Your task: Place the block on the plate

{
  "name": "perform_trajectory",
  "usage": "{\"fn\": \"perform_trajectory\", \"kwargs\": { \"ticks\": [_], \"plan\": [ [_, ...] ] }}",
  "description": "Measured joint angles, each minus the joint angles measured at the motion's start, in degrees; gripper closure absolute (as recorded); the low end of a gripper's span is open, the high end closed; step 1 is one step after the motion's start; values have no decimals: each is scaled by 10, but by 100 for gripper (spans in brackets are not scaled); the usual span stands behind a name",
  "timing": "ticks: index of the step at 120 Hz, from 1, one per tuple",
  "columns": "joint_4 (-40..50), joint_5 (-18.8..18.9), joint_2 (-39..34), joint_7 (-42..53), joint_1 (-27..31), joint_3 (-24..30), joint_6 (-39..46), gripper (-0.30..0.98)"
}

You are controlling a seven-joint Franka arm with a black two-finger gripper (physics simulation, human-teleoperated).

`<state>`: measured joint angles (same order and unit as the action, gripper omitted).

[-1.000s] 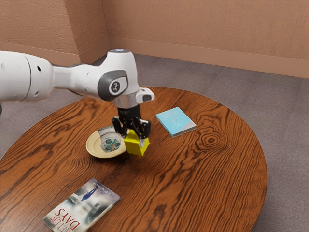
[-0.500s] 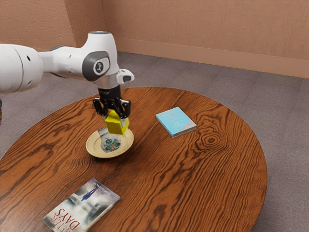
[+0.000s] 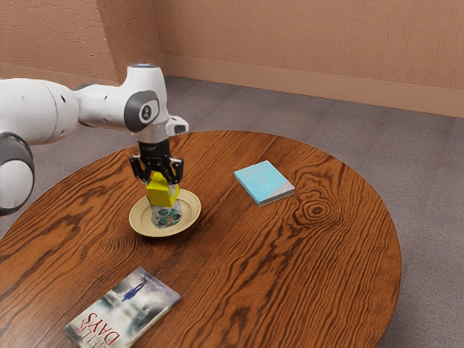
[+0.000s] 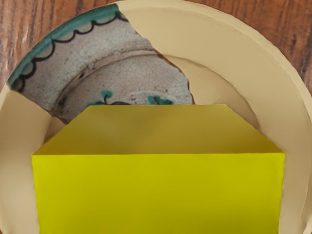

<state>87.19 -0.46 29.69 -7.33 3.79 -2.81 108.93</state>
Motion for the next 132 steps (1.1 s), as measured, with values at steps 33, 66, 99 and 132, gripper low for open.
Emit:
{"fn": "perform_trajectory", "kwargs": {
  "ticks": [33, 66, 99, 132],
  "plan": [
    [-2, -2, 37, 7, 0, 3, 13, 32],
    [-2, -8, 49, 11, 0, 3, 19, 19],
    [5, -13, 0, 15, 0, 3, 14, 5],
    [17, -13, -84, 14, -4, 30, -49, 1]
  ]
}}
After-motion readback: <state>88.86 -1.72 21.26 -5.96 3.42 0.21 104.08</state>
